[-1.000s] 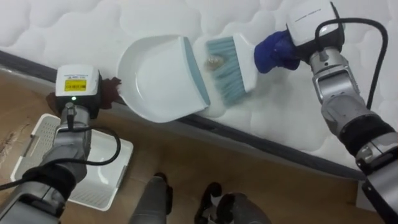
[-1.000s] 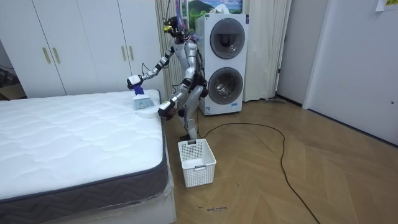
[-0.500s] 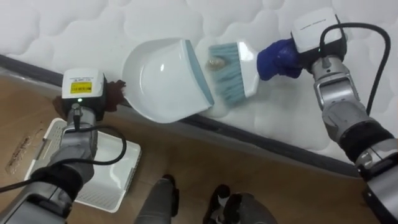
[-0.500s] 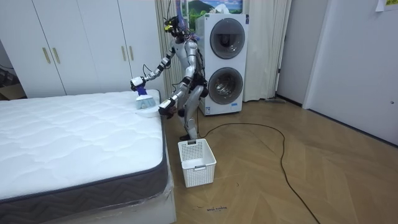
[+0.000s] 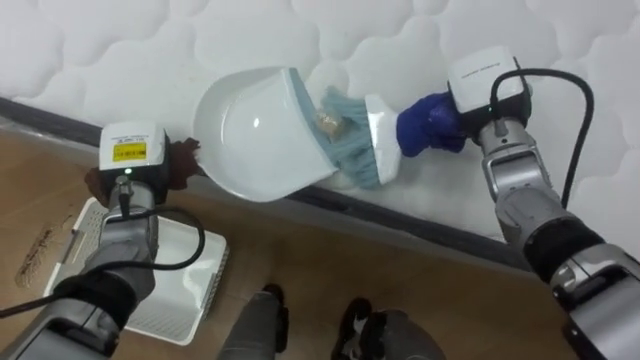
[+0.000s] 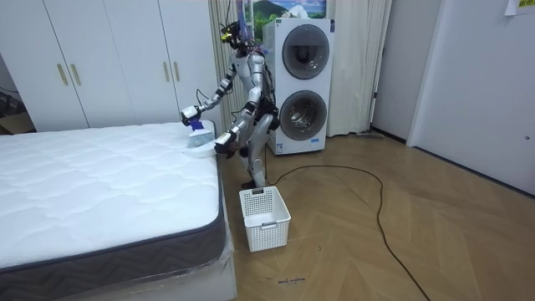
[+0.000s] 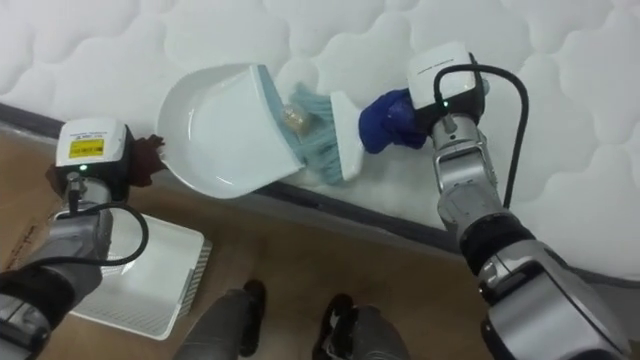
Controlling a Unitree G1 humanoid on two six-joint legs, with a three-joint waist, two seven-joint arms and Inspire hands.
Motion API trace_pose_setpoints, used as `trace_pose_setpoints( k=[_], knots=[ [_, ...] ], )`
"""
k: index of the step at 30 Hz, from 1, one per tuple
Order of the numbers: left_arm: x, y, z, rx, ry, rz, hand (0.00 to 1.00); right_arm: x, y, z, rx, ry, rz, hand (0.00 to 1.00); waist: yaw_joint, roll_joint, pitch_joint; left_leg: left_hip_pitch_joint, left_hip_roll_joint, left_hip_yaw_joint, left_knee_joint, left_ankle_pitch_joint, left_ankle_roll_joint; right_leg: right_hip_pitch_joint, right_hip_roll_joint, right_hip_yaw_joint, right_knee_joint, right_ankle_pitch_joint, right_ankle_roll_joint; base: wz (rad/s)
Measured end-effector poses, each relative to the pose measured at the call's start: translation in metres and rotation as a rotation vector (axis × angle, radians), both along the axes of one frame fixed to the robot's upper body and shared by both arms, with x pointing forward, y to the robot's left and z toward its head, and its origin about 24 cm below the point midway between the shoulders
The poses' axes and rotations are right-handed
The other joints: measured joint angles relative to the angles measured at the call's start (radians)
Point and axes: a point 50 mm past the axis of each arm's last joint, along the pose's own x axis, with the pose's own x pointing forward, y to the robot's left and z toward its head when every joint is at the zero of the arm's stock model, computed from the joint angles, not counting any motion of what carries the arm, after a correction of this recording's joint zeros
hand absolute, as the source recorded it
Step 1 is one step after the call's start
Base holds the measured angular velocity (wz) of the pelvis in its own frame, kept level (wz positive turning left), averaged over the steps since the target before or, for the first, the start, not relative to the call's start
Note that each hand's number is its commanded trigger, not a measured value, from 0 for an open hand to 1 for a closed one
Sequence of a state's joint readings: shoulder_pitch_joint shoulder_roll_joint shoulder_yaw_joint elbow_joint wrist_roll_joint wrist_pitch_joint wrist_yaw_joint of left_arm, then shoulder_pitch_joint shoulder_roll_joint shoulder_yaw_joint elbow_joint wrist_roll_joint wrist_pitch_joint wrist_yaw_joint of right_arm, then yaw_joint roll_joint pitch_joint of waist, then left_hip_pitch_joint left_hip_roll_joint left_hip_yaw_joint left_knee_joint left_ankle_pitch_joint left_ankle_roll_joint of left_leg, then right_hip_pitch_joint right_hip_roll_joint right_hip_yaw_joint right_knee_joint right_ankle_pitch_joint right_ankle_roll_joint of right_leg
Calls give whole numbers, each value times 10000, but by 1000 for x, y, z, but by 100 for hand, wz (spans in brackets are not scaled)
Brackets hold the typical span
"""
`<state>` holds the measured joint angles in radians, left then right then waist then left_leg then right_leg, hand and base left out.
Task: Clean bed
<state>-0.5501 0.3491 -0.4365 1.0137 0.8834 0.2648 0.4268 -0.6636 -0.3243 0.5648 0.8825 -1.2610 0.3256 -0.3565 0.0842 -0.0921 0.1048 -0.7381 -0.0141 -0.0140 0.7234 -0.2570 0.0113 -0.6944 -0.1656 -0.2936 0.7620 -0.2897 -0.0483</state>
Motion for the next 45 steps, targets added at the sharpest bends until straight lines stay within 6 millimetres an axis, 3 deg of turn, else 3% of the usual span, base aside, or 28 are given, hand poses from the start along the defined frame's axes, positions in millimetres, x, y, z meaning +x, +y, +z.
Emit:
trace_pose_setpoints(
  k=[7, 11, 13, 18, 23, 28, 45],
  knots=[
    [-8, 1, -11, -491, 360, 422, 100, -9, 37, -7, 1254, -5, 797, 100, -73, 15, -25, 107, 2, 51, -67, 17, -22, 30, 96, 198, -20, 1, -2, -3],
    [-16, 2, -21, -709, 825, 580, 100, -15, 58, -14, 1838, 560, 1010, 100, -55, 42, -210, 279, -1, 43, -294, 78, -35, 204, 105, 150, -275, 17, -1, 3],
    [-20, 0, -26, -784, 1004, 606, 100, -19, 67, -16, 2040, 715, 1275, 100, -40, 92, -265, 390, 4, 45, -379, 81, -37, 309, 125, 154, -340, 23, 8, 0],
    [-20, -1, -27, -900, 1151, 547, 100, -34, 105, -22, 2502, 1568, 2749, 100, 14, 117, -287, 498, -17, 76, -603, 133, -79, 303, 106, 196, -335, 19, 2, 2],
    [-21, -2, -29, -1117, 1120, 528, 100, -42, 129, -20, 2998, 2184, 3755, 100, 7, 119, -286, 448, -47, 54, -611, 137, -77, 253, 74, 194, -303, 19, 3, 1],
    [-20, -3, -28, -1482, 919, 561, 100, -41, 131, -15, 3501, 2276, 3879, 100, -13, 122, -288, 160, -99, 40, -488, 145, -55, -19, 2, 192, -174, 16, 8, 1],
    [-22, -4, -30, -1982, 745, 606, 100, -47, 119, -30, 3824, 3537, 3539, 100, -33, 146, -280, -36, -144, -19, -99, 130, -7, -119, -53, 167, 18, -29, 11, 0]
  ],
)
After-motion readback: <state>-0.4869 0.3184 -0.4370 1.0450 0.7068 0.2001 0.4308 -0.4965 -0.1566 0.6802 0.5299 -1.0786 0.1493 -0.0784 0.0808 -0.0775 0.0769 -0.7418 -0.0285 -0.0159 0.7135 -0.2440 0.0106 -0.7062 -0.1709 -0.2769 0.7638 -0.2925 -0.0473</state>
